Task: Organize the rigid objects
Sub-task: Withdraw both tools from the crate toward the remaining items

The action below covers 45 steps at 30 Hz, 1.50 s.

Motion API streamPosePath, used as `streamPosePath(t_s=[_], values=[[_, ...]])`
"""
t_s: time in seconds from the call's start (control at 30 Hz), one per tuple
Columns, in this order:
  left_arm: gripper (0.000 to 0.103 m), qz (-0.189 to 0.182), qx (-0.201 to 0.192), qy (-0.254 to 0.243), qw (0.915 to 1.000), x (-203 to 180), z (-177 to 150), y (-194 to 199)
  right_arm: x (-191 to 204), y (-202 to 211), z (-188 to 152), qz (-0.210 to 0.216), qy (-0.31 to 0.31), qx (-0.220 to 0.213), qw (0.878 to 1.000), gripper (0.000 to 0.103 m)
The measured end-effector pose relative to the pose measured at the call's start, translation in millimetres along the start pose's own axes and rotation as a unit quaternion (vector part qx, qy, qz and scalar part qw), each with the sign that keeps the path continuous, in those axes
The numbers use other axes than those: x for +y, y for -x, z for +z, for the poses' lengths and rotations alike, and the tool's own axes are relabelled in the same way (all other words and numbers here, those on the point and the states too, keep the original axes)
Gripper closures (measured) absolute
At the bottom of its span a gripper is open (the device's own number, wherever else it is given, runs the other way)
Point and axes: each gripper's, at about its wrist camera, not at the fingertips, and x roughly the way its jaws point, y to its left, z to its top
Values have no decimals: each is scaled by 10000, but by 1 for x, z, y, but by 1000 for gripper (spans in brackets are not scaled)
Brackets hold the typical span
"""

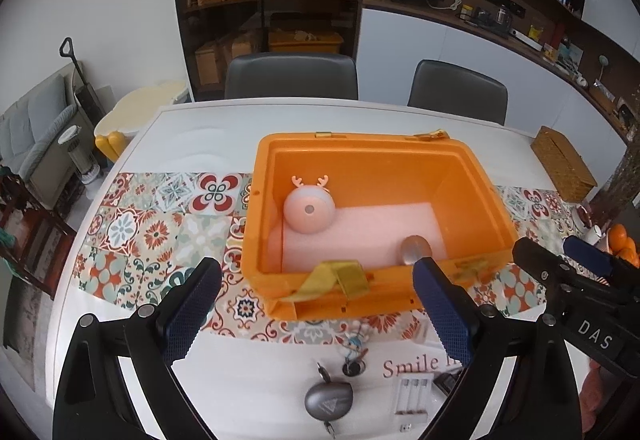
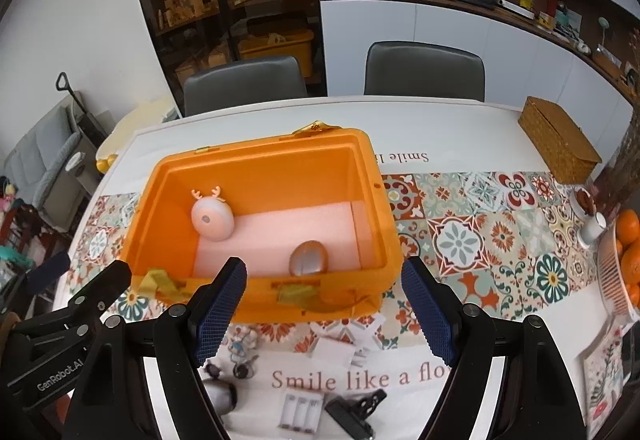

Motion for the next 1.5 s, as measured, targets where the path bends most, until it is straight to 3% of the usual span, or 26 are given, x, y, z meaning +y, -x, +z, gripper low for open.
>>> streamPosePath(t_s=[0.47, 1.5], values=[[5, 7, 87, 43, 10000, 0, -35, 20, -10, 19, -39, 47, -128, 116, 9998, 23], [5, 2, 1108, 181, 9937, -1, -107, -18, -23, -6, -109, -90, -200, 1003, 9947, 24]])
